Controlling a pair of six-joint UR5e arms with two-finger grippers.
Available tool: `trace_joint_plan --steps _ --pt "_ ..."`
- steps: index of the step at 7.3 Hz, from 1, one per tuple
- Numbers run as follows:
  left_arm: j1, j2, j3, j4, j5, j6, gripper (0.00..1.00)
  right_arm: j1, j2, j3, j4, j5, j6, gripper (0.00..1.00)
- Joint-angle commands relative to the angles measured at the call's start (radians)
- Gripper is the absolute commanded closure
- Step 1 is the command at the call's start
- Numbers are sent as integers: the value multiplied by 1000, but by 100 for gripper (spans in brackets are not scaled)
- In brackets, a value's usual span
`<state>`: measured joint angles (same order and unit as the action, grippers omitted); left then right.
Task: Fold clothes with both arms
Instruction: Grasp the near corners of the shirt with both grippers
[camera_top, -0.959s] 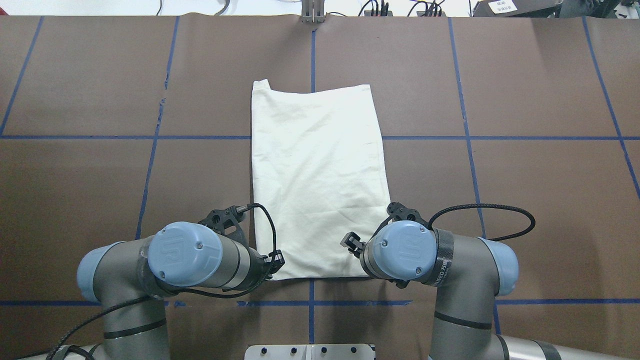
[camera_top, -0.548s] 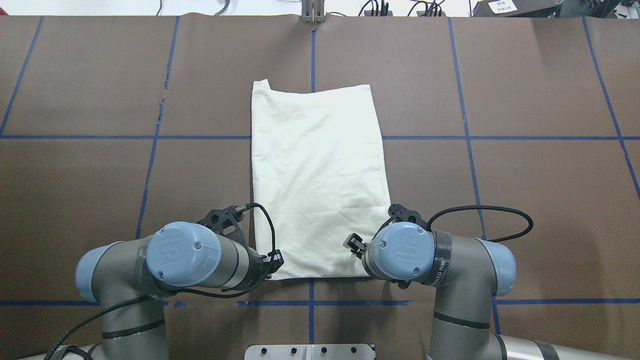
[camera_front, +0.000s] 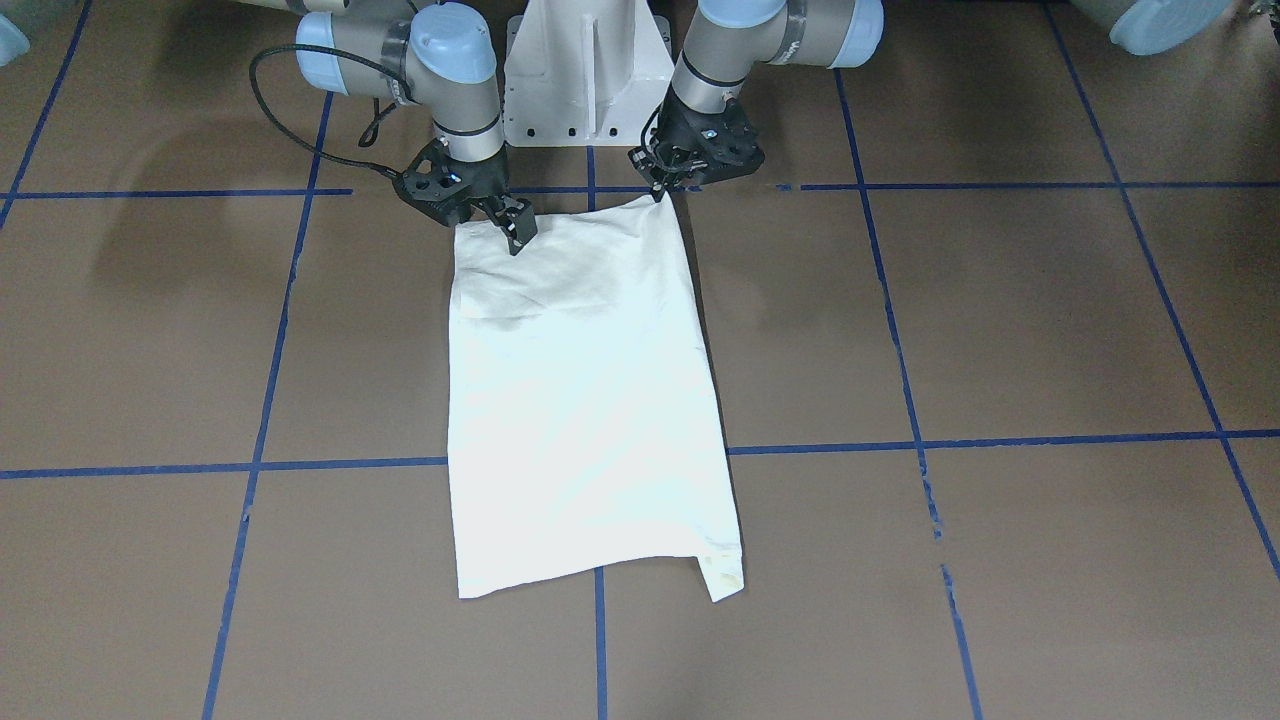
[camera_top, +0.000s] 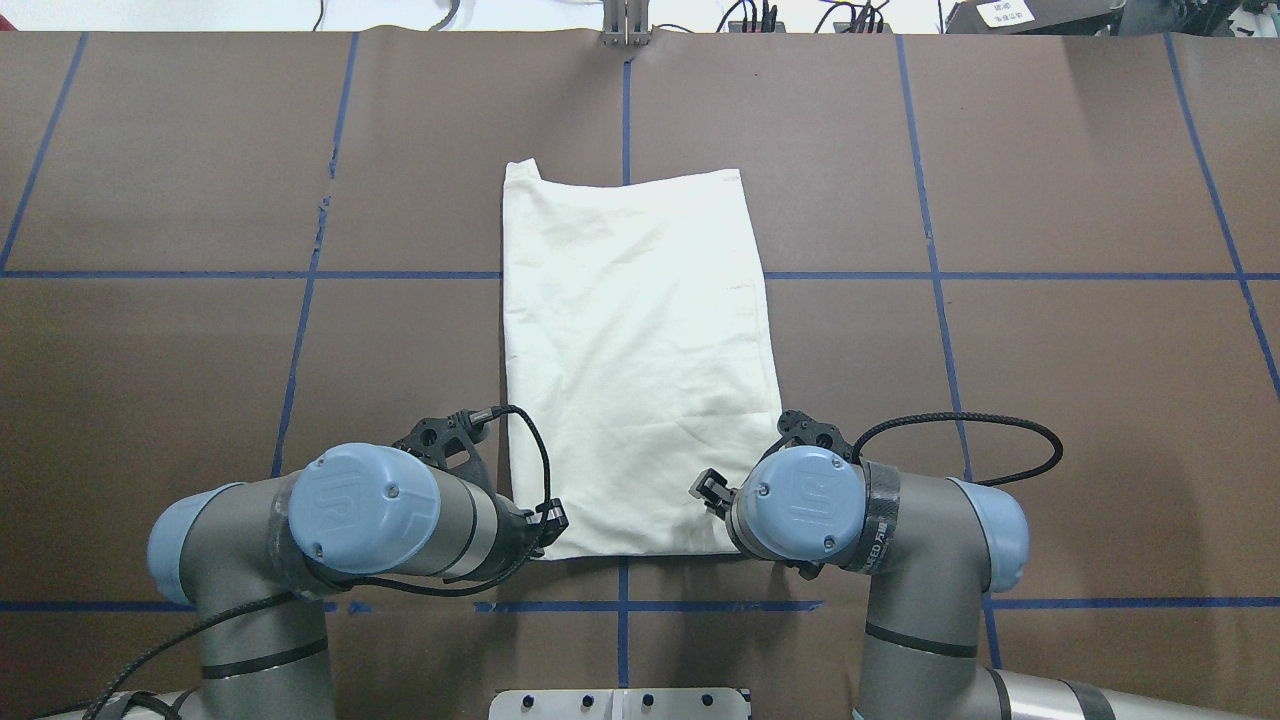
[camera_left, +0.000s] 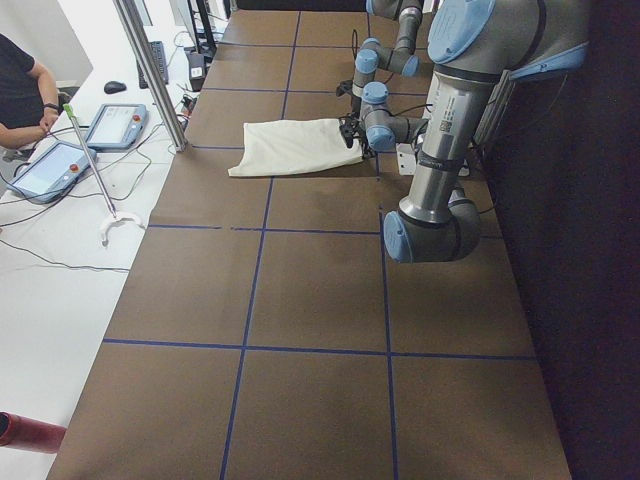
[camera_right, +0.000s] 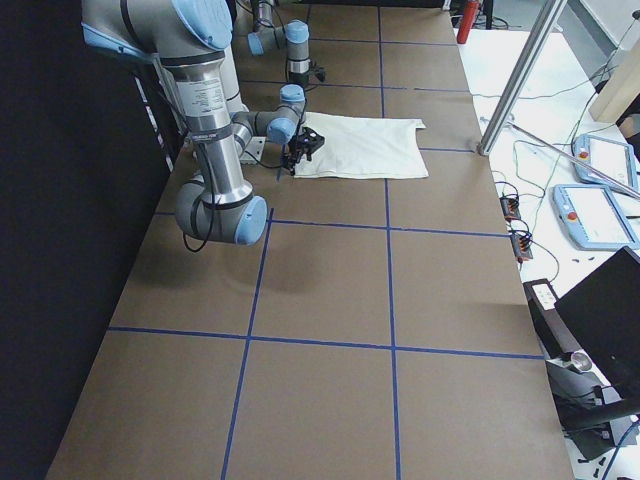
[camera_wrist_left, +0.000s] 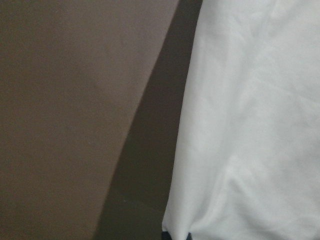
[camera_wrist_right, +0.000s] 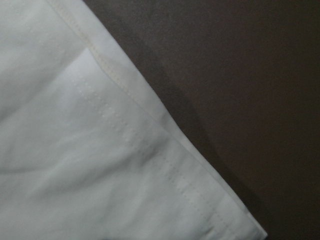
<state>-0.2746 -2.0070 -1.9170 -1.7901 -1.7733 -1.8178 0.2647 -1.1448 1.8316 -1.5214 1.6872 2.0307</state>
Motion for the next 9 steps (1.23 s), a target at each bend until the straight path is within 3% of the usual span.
trace_joint_plan --steps 1,4,6,9 --pt "0 1 0 0 0 0 100 -2 0 0 0 0 -1 2" --pt "1 -2 0 0 0 0 100 -2 4 5 0 5 -1 62" --pt "2 -2 1 0 0 0 100 -1 8 6 0 8 -4 84" --pt "2 -2 1 0 0 0 100 16 17 11 1 11 -9 93"
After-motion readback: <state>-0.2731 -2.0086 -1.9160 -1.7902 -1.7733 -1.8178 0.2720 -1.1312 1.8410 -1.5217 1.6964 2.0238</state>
